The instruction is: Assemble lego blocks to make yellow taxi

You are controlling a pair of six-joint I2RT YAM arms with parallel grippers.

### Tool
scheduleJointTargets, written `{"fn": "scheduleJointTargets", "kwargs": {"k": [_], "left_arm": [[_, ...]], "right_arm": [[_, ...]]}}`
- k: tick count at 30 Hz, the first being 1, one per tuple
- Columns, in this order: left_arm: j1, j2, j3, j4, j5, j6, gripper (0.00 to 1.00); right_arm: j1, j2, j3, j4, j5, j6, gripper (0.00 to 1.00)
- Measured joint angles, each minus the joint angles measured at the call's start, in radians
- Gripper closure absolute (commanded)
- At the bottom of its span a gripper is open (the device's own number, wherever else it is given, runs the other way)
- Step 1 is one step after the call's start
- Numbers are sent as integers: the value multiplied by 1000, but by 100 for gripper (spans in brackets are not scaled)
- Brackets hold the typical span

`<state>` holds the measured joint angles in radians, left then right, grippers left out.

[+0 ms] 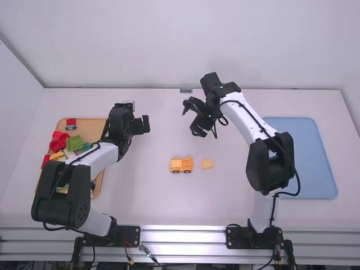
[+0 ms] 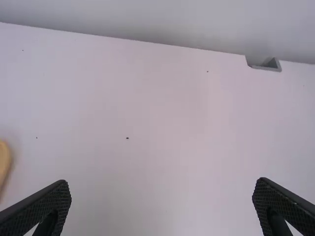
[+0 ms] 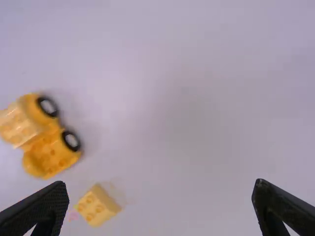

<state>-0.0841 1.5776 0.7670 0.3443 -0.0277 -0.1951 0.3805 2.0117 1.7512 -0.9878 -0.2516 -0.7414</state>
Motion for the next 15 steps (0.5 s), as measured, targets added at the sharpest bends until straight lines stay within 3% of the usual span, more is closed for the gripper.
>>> {"fn": "scheduleJointTargets", "kwargs": {"k": [9, 15], "left_arm": [[0, 0, 0, -4, 204, 261, 1], [0, 0, 0, -4, 390, 435, 1]], "right_arm": [[-29, 0, 0, -132, -238, -355, 2], [-97, -30, -92, -106, -362, -582, 1]]}}
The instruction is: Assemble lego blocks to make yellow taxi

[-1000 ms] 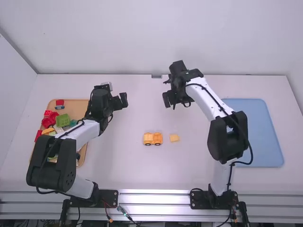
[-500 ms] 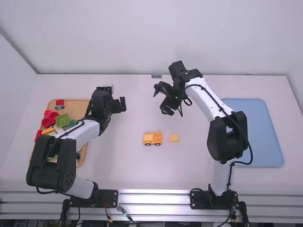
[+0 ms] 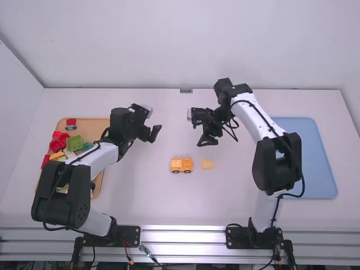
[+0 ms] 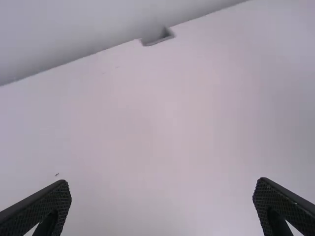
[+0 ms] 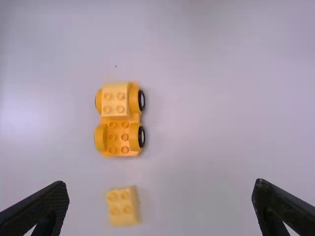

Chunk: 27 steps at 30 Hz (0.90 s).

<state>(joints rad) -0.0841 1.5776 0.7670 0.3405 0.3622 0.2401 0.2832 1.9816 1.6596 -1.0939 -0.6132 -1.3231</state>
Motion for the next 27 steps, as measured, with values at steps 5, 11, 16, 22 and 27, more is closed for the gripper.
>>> {"fn": "scheduleJointTargets", "kwargs": {"k": [5, 11, 16, 22, 27], "left_arm": [[0, 0, 0, 11, 78, 77, 1], [0, 0, 0, 16, 97, 102, 1], [0, 0, 0, 21, 102, 97, 1], [0, 0, 0, -40, 214, 184, 1], [0, 1, -1, -138, 420, 412, 1]], "right_arm": [[-25, -59, -184, 175, -39, -92, 1], [-56, -200, -435, 433, -73, -116, 1], [-126, -279, -602, 673, -109, -38, 1], [-126, -279, -760, 811, -146, -13, 1], [-108, -279, -822, 907, -154, -41, 1]]}}
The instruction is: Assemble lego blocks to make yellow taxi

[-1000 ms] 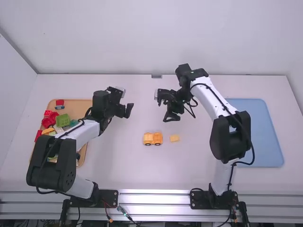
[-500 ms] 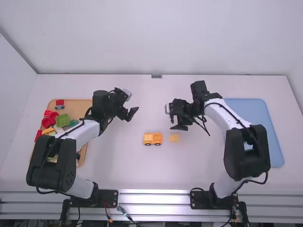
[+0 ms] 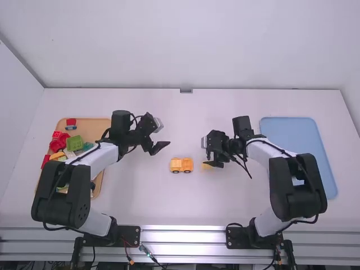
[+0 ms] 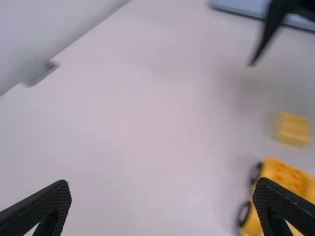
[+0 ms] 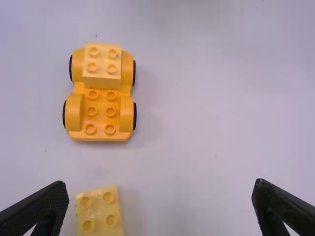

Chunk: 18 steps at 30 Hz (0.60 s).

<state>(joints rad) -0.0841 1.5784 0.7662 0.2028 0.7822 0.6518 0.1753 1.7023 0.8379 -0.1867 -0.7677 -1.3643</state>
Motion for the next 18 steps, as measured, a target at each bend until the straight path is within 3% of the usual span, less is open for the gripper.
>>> {"fn": "scheduleJointTargets", "kwargs": {"k": [8, 18], "left_arm": [[0, 48, 0, 5, 228, 226, 1], [0, 132, 0, 66, 338, 266, 1]], "right_arm": [[7, 0, -44, 80, -6, 77, 1], [60, 0, -66, 80, 23, 86, 1]]}}
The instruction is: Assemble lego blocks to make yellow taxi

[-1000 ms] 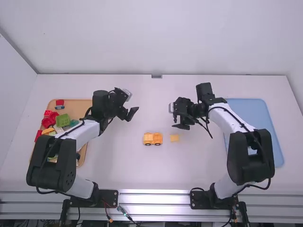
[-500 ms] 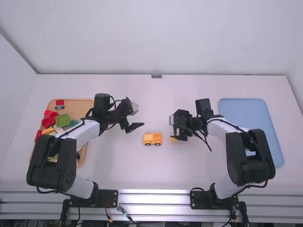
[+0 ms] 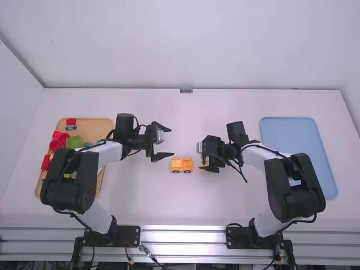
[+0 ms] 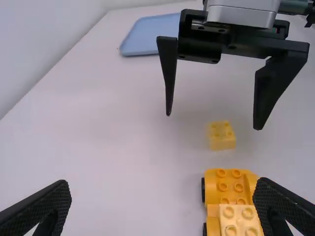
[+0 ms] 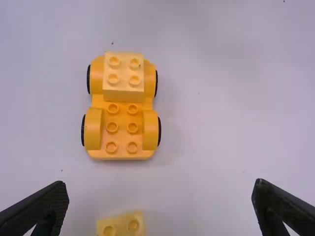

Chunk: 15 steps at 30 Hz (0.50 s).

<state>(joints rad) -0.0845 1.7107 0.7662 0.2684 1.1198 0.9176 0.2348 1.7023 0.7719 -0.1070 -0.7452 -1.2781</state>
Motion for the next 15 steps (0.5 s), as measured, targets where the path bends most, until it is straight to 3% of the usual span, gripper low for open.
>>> {"fn": "scheduleJointTargets", "kwargs": {"k": [9, 15], "left_arm": [[-35, 17, 0, -1, -9, 0, 1], [-57, 25, 0, 6, -44, 0, 1]], "right_arm": [[-52, 0, -5, 0, -17, 0, 1], [-116, 86, -7, -18, -94, -43, 1]]}}
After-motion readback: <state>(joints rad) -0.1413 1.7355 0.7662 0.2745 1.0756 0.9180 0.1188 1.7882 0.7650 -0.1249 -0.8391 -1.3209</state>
